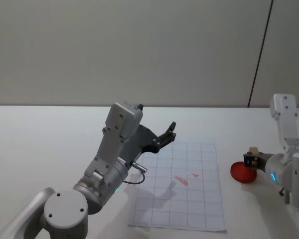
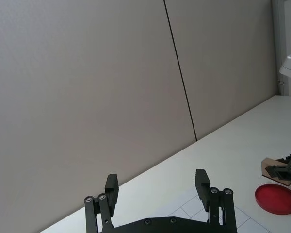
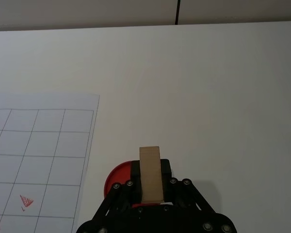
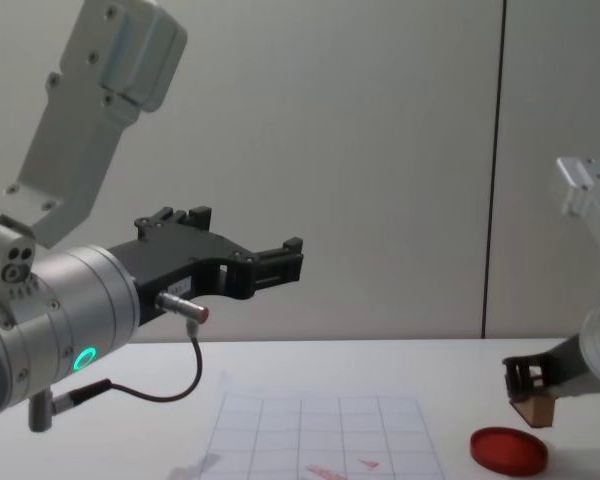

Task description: Use the one hand to pick up the stamp and affix it onto the A4 paper.

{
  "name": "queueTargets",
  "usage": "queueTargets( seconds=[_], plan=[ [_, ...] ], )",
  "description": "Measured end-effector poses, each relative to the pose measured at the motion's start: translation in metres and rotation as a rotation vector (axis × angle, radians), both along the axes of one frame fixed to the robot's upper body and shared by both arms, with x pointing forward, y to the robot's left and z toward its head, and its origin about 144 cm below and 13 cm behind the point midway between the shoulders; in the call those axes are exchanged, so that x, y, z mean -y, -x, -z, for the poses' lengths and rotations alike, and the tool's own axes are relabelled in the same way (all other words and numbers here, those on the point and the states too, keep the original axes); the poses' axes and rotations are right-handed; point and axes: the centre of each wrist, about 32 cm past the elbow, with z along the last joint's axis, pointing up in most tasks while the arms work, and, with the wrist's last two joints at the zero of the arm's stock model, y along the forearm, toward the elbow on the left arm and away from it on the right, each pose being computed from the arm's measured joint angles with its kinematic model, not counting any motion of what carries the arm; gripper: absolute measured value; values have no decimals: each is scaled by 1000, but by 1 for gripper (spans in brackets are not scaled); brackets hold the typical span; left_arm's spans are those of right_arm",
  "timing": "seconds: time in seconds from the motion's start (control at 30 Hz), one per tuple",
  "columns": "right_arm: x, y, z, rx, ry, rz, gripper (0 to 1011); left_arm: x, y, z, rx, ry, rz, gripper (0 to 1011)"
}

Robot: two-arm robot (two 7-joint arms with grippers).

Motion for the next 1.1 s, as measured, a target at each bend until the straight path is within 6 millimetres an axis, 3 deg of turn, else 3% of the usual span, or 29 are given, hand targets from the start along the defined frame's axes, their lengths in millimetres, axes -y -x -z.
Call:
queueTargets(
  seconds=[1.1],
  plan=[
    [-10, -1, 14, -27, 33, -34, 220, 0, 0, 0, 0, 0, 0, 1002]
  ],
)
